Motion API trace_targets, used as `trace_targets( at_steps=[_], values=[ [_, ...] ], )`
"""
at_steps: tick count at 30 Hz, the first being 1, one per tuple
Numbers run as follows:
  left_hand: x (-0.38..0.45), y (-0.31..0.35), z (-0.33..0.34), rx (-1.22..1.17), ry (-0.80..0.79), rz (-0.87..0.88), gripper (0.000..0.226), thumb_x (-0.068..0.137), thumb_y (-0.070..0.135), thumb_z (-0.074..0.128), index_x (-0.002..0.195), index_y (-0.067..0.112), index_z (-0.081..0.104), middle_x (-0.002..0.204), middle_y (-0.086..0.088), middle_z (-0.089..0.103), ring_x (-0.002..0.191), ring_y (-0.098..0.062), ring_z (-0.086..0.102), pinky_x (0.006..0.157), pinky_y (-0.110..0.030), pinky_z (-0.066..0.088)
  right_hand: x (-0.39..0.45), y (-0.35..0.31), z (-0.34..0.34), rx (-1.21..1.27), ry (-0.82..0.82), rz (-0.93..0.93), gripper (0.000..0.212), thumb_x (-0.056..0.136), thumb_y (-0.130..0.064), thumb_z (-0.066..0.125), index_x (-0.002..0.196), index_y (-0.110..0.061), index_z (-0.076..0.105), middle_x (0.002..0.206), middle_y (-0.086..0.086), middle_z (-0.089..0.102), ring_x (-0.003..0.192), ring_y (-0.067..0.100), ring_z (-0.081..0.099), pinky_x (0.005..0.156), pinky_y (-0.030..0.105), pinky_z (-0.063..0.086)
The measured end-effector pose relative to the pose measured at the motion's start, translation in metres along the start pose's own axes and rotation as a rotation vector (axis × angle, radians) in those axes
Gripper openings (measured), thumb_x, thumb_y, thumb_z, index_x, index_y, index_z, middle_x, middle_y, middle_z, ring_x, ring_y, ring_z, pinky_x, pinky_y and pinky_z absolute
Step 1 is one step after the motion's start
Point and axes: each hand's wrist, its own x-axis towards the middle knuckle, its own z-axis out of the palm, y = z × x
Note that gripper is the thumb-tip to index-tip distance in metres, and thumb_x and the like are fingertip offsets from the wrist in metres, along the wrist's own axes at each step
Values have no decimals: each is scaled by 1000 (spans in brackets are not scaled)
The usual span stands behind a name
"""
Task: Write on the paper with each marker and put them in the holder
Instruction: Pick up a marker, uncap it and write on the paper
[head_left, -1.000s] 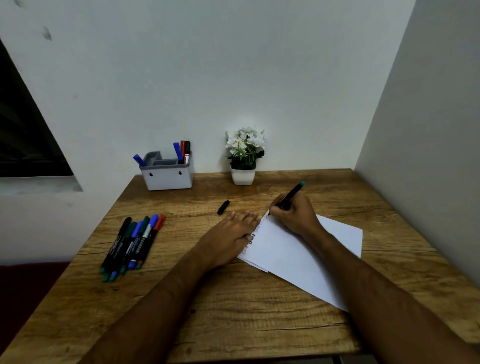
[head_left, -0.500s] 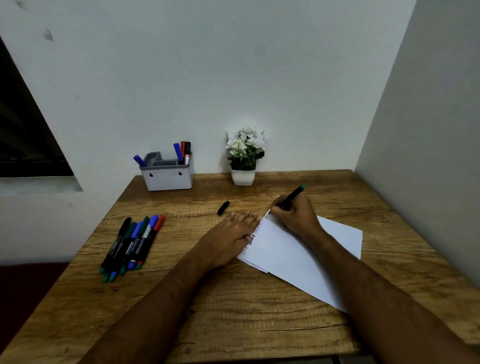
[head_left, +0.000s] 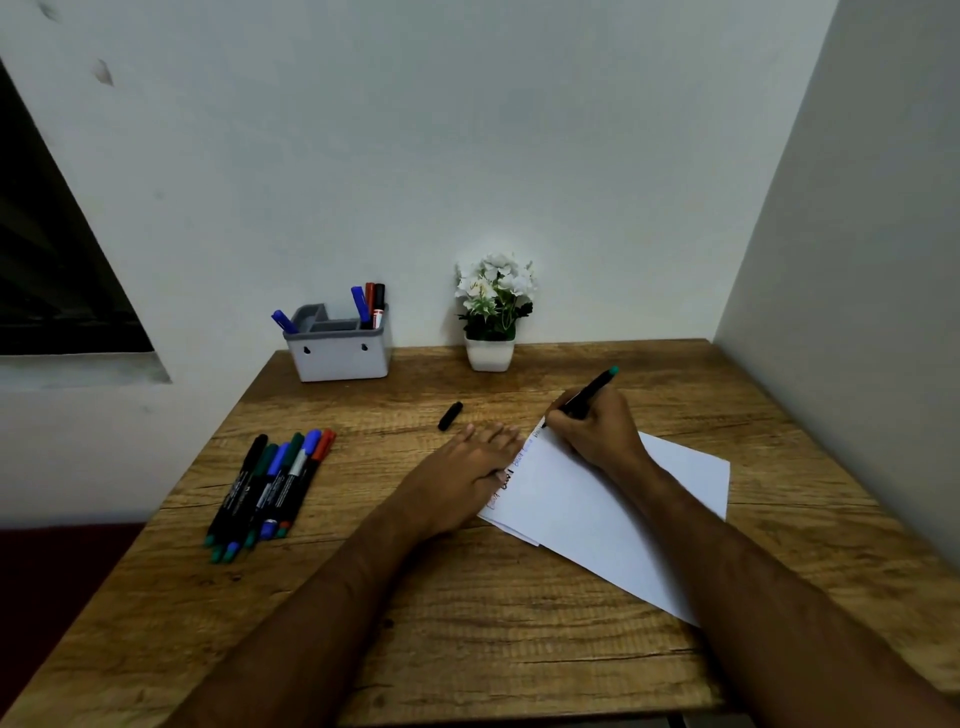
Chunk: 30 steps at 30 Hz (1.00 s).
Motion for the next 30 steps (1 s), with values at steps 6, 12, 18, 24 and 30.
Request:
trace_targets(
  at_steps=[6,12,18,24,30],
  values=[
    [0,2,-2,-46,8,-16,54,104,20,38,156,23,23,163,8,17,150,-4,5,123,-26,-1,0,1,-2,59,27,21,8,79,-6,72,74,-10,76,60,-2,68,53,1,60,55,25,48],
    [1,7,-9,-117,42,-38,53,101,17,45,153,20,33,160,5,28,148,-6,17,117,-18,3,0,-3,-1,127,66,70,10,82,-5,71,78,-12,77,66,-5,71,56,1,63,59,25,50],
    [2,5,-13,-198,32,-123,50,101,28,44,150,24,40,157,9,35,146,-4,24,122,-31,14,1,-14,-1,148,41,61,17,85,-3,70,77,-15,77,70,-2,74,62,4,67,62,28,55],
    [6,3,-31,-205,62,-210,49,99,31,49,147,22,45,154,8,41,143,-7,33,119,-30,24,8,-32,-1,134,16,-60,9,86,-4,70,79,-4,77,59,1,71,52,6,64,57,28,53],
    [20,-9,-49,-31,106,-328,50,98,21,48,148,18,43,155,0,38,146,-15,30,119,-30,22,13,-39,10,127,-13,-105,14,84,-5,74,86,-19,79,60,-22,68,59,-4,65,65,23,53]
  ],
)
